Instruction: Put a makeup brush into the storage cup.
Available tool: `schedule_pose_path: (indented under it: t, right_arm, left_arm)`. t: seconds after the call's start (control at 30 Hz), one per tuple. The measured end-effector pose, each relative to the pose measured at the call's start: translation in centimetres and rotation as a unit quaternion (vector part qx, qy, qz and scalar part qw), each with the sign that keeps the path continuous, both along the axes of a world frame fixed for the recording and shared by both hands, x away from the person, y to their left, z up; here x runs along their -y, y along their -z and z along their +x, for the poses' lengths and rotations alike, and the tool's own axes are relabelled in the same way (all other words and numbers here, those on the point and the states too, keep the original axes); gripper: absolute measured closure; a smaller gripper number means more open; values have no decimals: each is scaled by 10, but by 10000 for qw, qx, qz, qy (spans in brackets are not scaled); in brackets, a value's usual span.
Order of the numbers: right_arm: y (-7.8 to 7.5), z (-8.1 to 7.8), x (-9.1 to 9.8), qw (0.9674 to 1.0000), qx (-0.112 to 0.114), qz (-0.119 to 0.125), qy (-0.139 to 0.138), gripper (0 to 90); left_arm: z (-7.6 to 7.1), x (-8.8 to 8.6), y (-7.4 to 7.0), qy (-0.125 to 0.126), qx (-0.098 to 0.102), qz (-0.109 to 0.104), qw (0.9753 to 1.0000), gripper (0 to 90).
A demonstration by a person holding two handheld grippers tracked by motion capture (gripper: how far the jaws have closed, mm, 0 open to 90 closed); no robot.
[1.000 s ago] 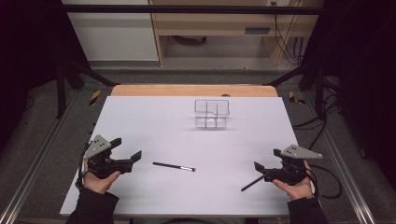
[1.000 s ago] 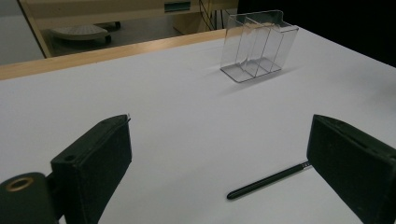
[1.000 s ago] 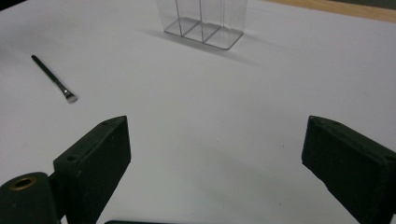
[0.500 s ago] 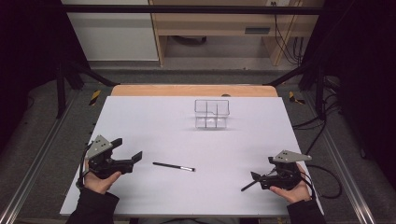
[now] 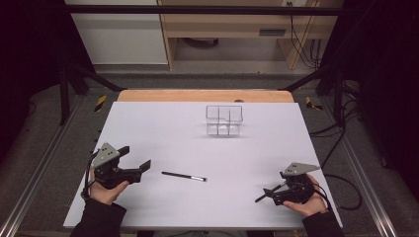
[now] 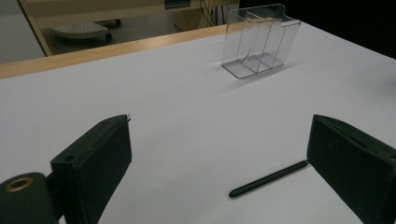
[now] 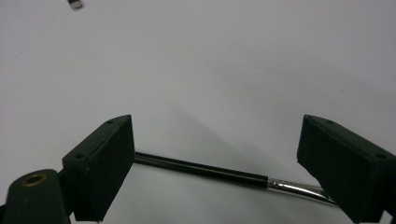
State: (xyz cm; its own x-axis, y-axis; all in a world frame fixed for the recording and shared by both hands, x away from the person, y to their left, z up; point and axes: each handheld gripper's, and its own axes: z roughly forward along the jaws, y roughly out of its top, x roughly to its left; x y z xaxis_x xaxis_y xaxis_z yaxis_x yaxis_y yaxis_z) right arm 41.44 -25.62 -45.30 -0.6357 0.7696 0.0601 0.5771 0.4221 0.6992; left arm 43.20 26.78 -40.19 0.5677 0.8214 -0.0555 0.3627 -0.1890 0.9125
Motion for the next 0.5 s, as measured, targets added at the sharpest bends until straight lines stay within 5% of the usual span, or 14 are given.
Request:
schedule_pose_path:
  t: [0.5]
  right_arm:
    - [11, 2, -4, 9980, -216, -424, -408, 136]
  left_arm:
    - [1, 1, 1, -1, -21, 25, 10000, 62]
